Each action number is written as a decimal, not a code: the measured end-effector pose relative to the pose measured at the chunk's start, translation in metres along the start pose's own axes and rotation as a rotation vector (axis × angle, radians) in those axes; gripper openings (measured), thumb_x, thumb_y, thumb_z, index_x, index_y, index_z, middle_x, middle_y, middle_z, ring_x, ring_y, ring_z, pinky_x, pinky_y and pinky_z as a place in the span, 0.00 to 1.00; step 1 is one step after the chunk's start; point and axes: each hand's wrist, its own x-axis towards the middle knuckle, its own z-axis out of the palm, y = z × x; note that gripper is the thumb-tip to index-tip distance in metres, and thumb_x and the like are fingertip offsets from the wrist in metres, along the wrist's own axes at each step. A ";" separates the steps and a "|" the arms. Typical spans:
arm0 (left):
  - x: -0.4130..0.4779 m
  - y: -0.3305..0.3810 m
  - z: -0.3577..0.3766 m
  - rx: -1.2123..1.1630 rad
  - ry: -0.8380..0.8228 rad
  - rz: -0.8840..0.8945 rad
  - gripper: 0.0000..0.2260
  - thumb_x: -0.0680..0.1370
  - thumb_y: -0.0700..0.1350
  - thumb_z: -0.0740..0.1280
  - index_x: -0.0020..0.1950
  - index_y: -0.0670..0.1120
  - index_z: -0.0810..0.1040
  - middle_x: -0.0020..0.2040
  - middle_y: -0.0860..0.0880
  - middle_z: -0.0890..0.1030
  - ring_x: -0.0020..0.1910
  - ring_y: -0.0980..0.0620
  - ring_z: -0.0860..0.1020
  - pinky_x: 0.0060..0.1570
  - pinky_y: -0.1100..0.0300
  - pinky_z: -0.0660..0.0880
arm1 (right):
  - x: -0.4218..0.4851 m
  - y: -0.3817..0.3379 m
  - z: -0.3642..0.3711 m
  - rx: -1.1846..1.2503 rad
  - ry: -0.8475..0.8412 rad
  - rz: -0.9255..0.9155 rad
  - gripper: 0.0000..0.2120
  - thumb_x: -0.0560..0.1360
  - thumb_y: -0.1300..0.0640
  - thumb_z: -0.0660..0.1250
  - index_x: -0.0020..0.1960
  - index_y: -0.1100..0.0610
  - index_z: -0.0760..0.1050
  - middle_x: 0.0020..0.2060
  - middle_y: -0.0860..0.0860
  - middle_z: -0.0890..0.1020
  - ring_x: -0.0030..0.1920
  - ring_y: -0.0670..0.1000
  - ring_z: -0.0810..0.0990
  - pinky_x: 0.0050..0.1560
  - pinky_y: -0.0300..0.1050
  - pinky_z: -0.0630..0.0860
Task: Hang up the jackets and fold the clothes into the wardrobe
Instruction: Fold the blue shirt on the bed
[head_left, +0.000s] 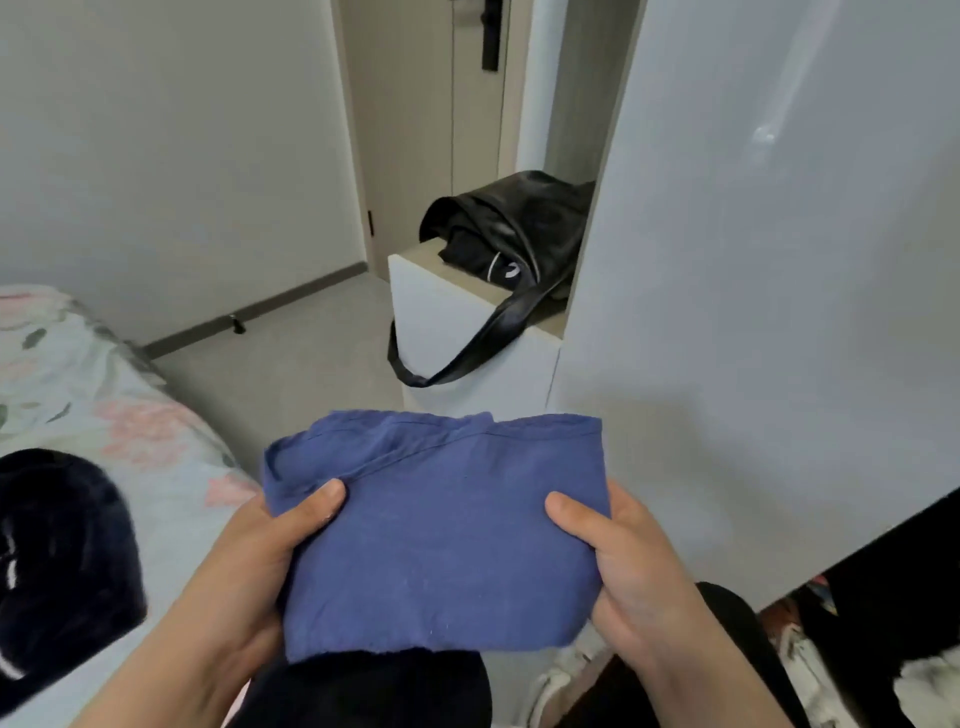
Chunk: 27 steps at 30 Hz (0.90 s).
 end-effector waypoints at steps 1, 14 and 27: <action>0.009 -0.006 0.017 0.004 -0.018 0.003 0.13 0.72 0.43 0.70 0.55 0.43 0.83 0.55 0.37 0.83 0.53 0.40 0.83 0.41 0.53 0.81 | -0.002 -0.006 -0.016 -0.006 0.034 -0.025 0.14 0.67 0.60 0.73 0.53 0.57 0.83 0.55 0.60 0.84 0.55 0.61 0.84 0.49 0.53 0.83; 0.106 -0.055 0.187 0.081 -0.369 -0.196 0.13 0.71 0.45 0.71 0.54 0.45 0.83 0.54 0.37 0.83 0.53 0.39 0.83 0.42 0.52 0.82 | -0.012 -0.089 -0.132 -0.057 0.571 -0.228 0.16 0.62 0.59 0.73 0.50 0.60 0.83 0.47 0.59 0.86 0.46 0.57 0.86 0.37 0.44 0.81; 0.100 -0.081 0.302 0.173 -0.885 -0.362 0.14 0.66 0.42 0.75 0.51 0.49 0.84 0.52 0.41 0.85 0.48 0.45 0.85 0.35 0.58 0.81 | -0.113 -0.122 -0.161 -0.152 1.065 -0.405 0.12 0.73 0.64 0.70 0.48 0.48 0.83 0.49 0.52 0.87 0.49 0.53 0.86 0.38 0.39 0.80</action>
